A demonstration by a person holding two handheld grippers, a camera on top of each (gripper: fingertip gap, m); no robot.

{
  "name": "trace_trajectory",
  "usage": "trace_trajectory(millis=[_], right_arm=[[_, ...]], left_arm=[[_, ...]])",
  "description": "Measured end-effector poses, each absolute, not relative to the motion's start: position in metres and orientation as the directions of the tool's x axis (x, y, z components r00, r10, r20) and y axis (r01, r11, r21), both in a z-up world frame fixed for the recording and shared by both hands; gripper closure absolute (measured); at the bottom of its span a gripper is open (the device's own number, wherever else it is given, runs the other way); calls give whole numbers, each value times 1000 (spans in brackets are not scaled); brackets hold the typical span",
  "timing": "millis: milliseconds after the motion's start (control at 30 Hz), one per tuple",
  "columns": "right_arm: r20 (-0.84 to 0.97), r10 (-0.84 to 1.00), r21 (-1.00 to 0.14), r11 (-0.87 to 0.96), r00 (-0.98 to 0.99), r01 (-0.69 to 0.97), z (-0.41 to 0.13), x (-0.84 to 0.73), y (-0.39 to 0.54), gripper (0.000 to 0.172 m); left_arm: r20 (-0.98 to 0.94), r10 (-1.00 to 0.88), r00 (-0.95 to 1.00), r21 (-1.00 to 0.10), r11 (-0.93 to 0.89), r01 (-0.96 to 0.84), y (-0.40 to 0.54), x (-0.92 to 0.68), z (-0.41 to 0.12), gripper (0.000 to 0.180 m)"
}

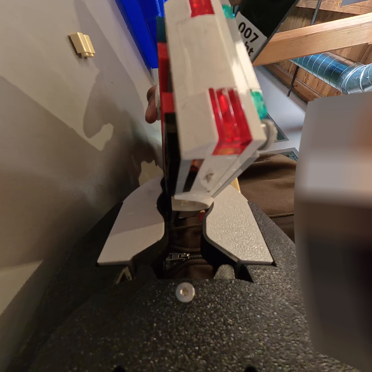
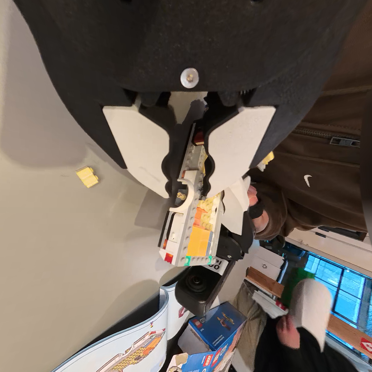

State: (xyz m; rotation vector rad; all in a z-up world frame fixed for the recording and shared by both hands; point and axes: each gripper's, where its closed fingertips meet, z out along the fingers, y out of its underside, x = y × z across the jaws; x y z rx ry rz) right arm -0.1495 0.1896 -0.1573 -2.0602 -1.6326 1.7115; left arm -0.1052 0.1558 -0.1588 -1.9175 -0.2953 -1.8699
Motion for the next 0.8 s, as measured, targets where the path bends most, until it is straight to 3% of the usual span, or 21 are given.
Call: trace_trajectory(millis=[800], right_arm=[[-421,890,-675,-176,-178,717,-164,-146,195,137]], left_arm=[[990,-120,68,-138,-893,428,154,-101,-166,148]])
